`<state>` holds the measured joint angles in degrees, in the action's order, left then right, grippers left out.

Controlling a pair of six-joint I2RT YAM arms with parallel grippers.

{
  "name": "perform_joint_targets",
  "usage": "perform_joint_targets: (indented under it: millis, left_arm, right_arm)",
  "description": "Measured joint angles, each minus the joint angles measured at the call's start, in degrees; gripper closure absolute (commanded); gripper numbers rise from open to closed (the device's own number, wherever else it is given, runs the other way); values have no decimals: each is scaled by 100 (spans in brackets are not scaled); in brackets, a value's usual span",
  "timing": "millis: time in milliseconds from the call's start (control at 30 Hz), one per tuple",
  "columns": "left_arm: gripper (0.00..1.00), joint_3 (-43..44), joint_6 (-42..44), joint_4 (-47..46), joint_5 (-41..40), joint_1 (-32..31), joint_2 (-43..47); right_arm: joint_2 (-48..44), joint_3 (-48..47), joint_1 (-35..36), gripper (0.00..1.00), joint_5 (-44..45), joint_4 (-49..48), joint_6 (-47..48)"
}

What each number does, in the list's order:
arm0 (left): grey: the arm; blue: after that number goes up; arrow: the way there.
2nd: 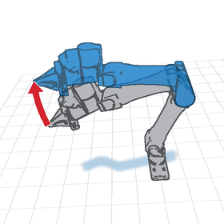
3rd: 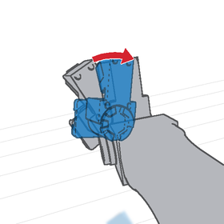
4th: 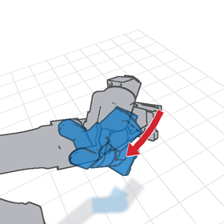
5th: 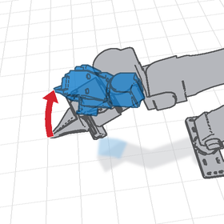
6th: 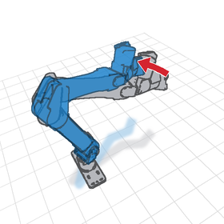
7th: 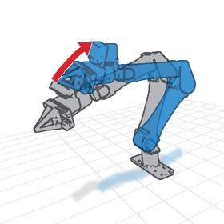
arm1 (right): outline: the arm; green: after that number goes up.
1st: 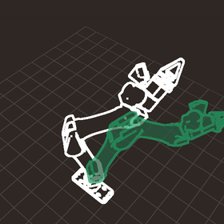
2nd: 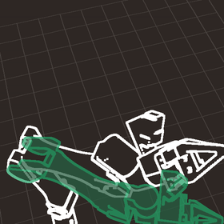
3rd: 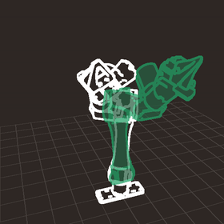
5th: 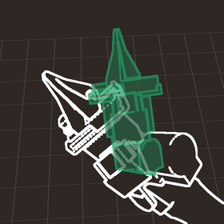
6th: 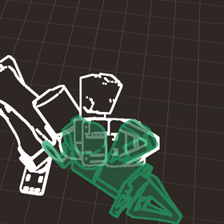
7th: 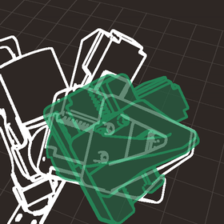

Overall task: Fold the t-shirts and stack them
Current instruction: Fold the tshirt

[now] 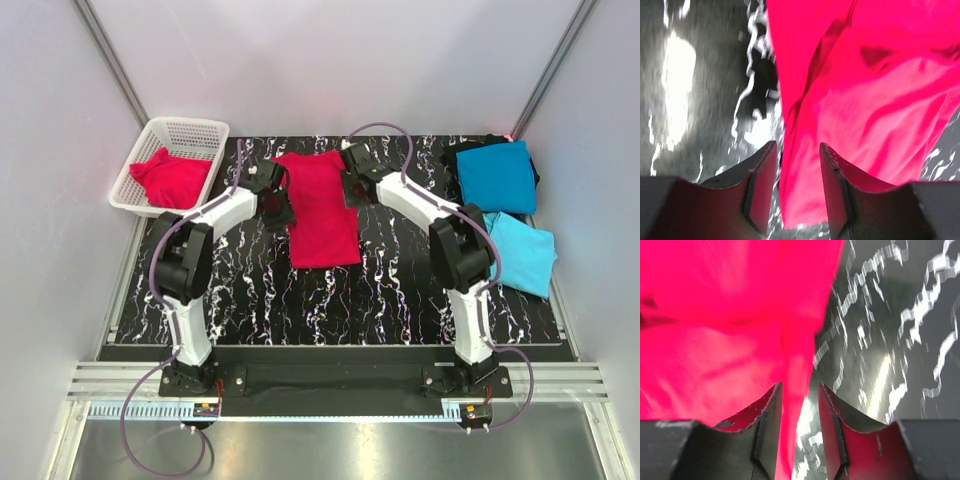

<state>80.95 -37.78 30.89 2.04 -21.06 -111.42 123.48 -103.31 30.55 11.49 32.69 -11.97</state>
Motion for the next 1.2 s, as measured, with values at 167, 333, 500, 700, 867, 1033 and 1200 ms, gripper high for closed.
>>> perform_joint_targets:
  millis: [167, 333, 500, 700, 867, 1033, 1200]
  left_arm:
    - [55, -761, -68, -103, 79, -192, 756]
    - [55, -1226, -208, -162, 160, -391, 1250]
    - [54, -1683, -420, -142, 140, -393, 1298]
    - [54, -1784, -540, -105, 105, -396, 1298]
    - [54, -1784, -581, -114, 111, -424, 1185]
    - [54, -1784, -584, -177, 111, -446, 929]
    - [54, -1733, -579, -299, 175, -450, 837]
  right_arm:
    - [-817, 1235, -28, 54, -321, -229, -153]
    - [-1556, 2546, -17, 53, -935, -507, -308]
    - [-2026, 3615, -15, 52, -1539, -807, -483]
    - [-2334, 4146, -11, 52, -2059, -1198, -568]
    - [-2411, 4312, -11, 53, -2455, -1582, -603]
    - [-2411, 4411, -11, 53, -2581, -1762, -601]
    - [-2398, 4411, -11, 54, -2590, -1829, -575]
